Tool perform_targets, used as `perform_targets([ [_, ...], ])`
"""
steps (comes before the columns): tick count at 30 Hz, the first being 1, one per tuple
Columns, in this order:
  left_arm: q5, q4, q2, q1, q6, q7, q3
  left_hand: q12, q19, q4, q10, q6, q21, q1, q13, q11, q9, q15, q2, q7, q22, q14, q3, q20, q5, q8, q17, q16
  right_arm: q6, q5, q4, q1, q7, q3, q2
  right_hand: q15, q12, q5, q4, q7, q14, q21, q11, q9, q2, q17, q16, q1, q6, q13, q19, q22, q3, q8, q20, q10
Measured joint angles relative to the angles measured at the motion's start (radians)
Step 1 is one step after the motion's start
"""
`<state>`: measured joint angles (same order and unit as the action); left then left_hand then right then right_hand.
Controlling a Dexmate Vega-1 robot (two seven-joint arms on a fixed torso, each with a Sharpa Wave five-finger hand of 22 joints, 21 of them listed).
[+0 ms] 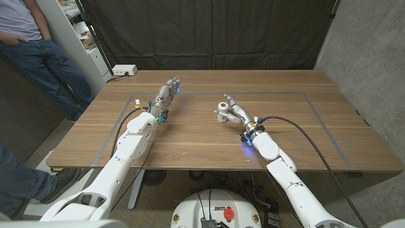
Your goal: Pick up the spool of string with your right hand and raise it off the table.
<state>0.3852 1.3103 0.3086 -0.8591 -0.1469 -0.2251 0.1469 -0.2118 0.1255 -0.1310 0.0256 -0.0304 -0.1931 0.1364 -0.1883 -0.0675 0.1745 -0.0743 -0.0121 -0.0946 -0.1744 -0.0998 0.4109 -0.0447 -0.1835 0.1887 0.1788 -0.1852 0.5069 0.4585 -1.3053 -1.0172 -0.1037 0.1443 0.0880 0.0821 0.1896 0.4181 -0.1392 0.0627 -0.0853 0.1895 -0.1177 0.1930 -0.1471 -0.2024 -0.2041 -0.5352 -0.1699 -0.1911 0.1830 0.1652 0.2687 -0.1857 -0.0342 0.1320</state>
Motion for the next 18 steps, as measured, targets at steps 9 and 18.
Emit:
perform_targets([
  [9, -0.004, 0.007, 0.002, -0.001, 0.009, 0.005, 0.004, 0.0, 0.006, 0.0, 0.0, 0.0, 0.0, 0.0, 0.0, 0.0, 0.0, 0.0, 0.0, 0.0, 0.0, 0.0, 0.0, -0.006, 0.0, 0.0, 0.0, 0.0, 0.022, -0.002, 0.035, 0.016, 0.014, 0.003, -0.005, -0.013, 0.008, 0.004, -0.003, -0.008, 0.012, 0.0, 0.011, 0.0, 0.0, 0.0, -0.008, 0.0, 0.0, 0.0, 0.015, 0.0, -0.005, -0.01, 0.0, -0.022],
  [18, -0.007, 0.012, 0.003, -0.001, 0.017, 0.01, 0.006, 0.0, 0.006, 0.004, 0.0, 0.0, 0.0, 0.0, 0.0, 0.0, 0.0, 0.0, 0.0, 0.0, 0.0, 0.0, -0.004, -0.006, 0.0, 0.0, 0.0, 0.0, 0.037, -0.004, 0.069, 0.031, 0.025, 0.003, -0.01, -0.018, 0.015, 0.015, -0.002, -0.025, 0.025, 0.0, 0.023, 0.0, 0.004, 0.0, -0.008, -0.004, 0.018, 0.0, 0.022, 0.0, -0.01, -0.018, 0.007, -0.034],
])
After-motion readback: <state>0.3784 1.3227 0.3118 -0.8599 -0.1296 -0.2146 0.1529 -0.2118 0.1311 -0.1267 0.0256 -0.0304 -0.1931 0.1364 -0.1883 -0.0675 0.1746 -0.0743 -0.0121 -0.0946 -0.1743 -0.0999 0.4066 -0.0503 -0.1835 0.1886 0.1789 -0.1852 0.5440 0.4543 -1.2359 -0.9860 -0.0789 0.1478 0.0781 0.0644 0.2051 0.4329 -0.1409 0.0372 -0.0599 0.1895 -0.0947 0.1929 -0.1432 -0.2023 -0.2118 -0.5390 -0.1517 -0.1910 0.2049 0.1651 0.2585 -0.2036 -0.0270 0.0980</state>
